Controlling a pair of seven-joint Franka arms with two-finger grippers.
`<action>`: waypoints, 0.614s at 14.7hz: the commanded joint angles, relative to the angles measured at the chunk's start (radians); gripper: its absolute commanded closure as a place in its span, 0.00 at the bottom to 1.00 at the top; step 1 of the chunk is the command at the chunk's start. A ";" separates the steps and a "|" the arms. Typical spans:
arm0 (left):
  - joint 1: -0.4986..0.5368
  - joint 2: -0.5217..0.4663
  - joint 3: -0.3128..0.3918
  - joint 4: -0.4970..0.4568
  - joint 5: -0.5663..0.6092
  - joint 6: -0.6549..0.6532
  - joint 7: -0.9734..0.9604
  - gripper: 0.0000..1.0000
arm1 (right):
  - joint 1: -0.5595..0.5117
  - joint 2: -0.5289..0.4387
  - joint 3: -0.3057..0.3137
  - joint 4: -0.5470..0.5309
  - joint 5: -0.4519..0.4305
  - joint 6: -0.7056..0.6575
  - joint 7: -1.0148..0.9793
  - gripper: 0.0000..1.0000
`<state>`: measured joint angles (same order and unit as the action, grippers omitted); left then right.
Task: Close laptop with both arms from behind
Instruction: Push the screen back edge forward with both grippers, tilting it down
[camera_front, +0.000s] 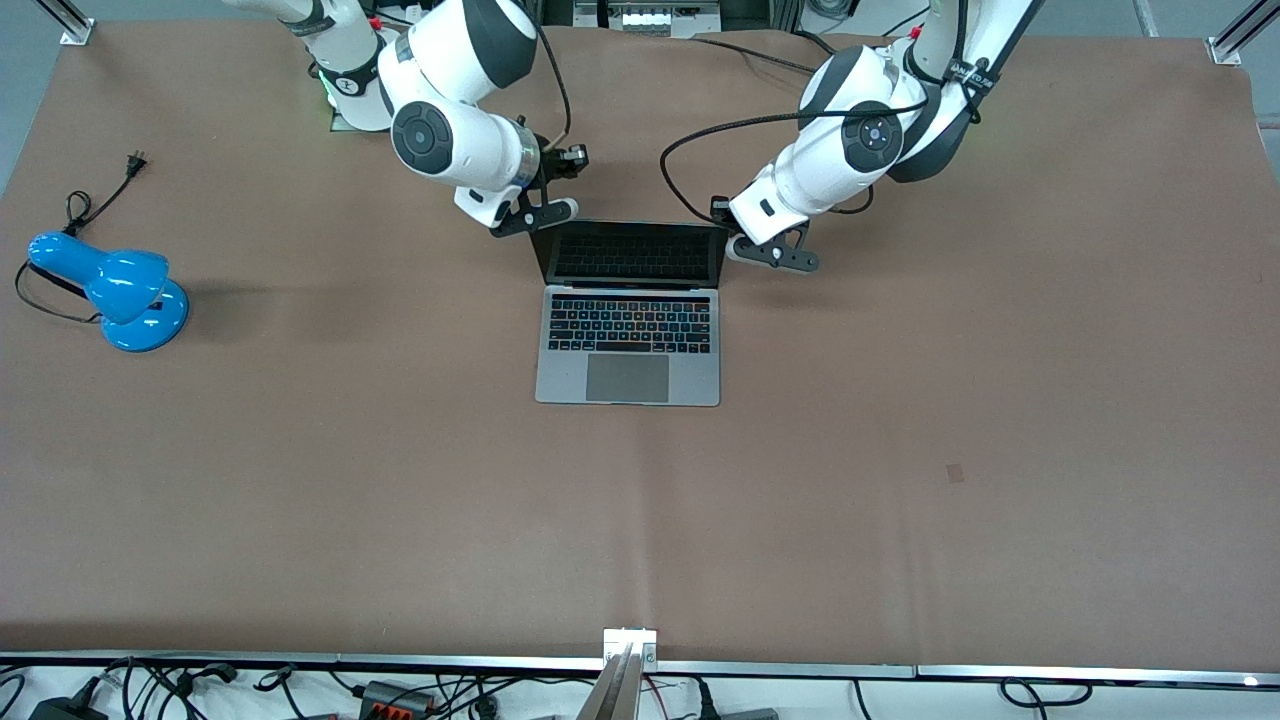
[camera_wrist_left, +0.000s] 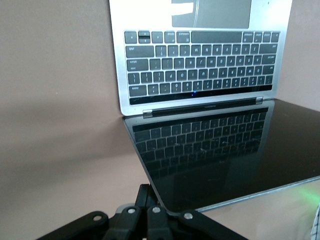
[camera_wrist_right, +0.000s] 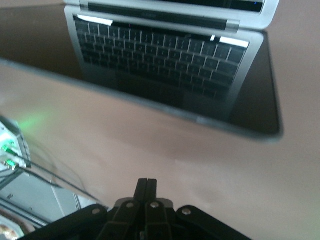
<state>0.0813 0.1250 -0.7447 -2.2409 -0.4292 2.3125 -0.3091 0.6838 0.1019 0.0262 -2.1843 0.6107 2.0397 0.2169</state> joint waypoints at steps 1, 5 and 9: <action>-0.006 0.076 -0.015 0.029 -0.010 0.045 -0.002 1.00 | 0.014 0.015 -0.012 -0.003 0.015 0.048 0.009 1.00; -0.005 0.108 -0.013 0.061 0.033 0.045 -0.005 1.00 | 0.008 0.042 -0.014 0.031 0.009 0.053 0.009 1.00; -0.003 0.160 -0.004 0.112 0.058 0.047 -0.010 1.00 | -0.006 0.075 -0.020 0.081 0.004 0.054 0.009 1.00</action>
<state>0.0954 0.1850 -0.7378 -2.1868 -0.3909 2.3212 -0.3085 0.6826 0.1492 0.0114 -2.1453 0.6106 2.0944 0.2169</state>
